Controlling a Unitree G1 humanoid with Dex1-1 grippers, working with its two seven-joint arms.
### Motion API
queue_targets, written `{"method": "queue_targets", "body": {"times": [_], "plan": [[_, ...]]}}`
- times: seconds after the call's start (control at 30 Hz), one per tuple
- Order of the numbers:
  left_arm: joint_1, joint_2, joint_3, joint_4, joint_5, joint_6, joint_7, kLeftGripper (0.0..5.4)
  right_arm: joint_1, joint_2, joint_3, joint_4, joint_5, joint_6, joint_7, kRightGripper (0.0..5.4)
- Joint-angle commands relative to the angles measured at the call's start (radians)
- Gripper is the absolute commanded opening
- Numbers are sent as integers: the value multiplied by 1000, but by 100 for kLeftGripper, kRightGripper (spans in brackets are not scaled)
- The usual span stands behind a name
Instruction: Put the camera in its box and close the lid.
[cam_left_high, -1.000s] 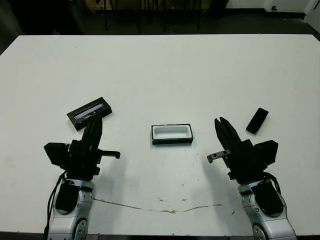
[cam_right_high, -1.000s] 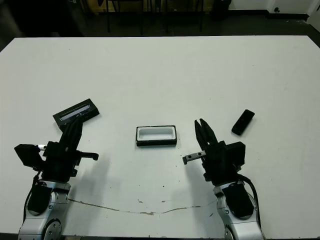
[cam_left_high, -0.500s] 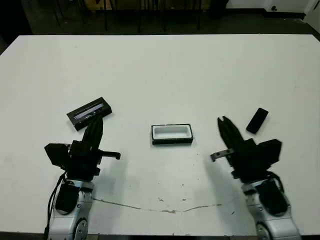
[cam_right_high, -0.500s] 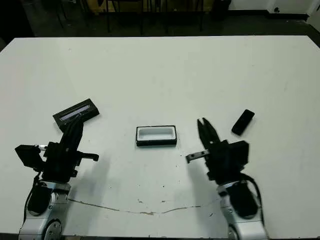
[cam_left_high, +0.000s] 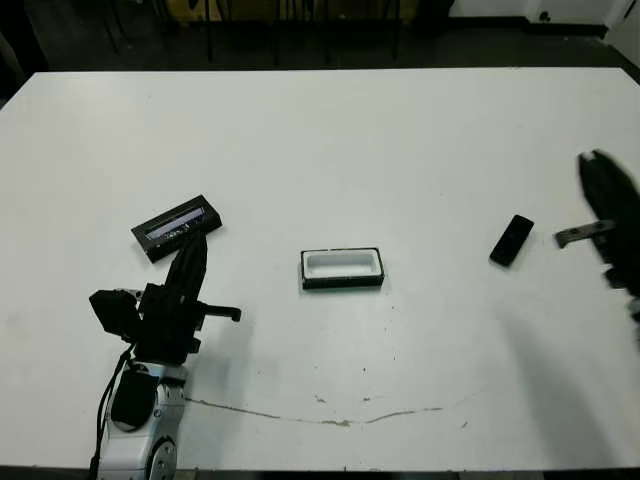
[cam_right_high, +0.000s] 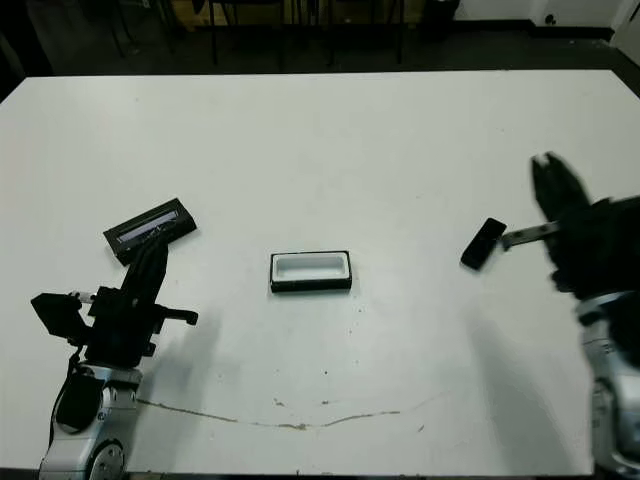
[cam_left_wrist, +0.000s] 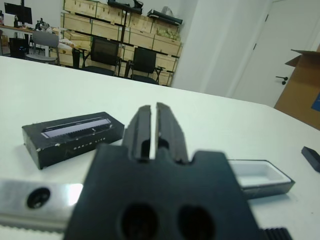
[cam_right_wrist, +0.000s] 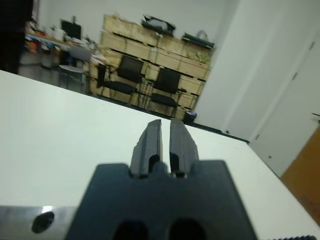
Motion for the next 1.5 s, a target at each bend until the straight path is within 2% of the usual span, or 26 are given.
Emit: {"method": "queue_targets", "body": {"times": [0.03, 0.13, 0.23, 0.33, 0.57, 0.7, 0.87, 1.03, 1.17, 1.43, 1.5], "plan": [[17, 6, 5, 15, 15, -1, 2, 1, -27, -78, -3, 94, -39, 22, 35, 0], [21, 4, 5, 10, 14, 4, 5, 1, -53, -160, 38, 150, -90, 93, 65, 0], [23, 2, 7, 5, -7, 19, -1, 1, -82, -205, 81, 224, -132, 93, 106, 0], [26, 3, 6, 1, -10, 22, 1, 1, -127, -246, 133, 299, -148, 145, 165, 0], [29, 4, 3, -3, 20, 16, 15, 1, -230, -364, 282, 469, -218, 141, 370, 0], [28, 4, 5, -7, 11, 26, 12, 1, -274, -397, 345, 536, -256, 141, 450, 0], [21, 7, 8, 3, 9, 18, 3, 1, -289, -439, 410, 543, -307, 149, 531, 0], [19, 6, 8, -3, 12, 31, 8, 1, -300, -451, 455, 554, -345, 125, 589, 0], [16, 5, 5, 1, 19, 25, 9, 1, -317, -443, 490, 535, -373, 175, 609, 0], [18, 3, 1, -2, 29, 26, 16, 1, -357, -406, 565, 541, -445, 228, 598, 0], [19, 5, 0, -4, 29, 26, 14, 1, -372, -390, 574, 577, -446, 203, 599, 0]]}}
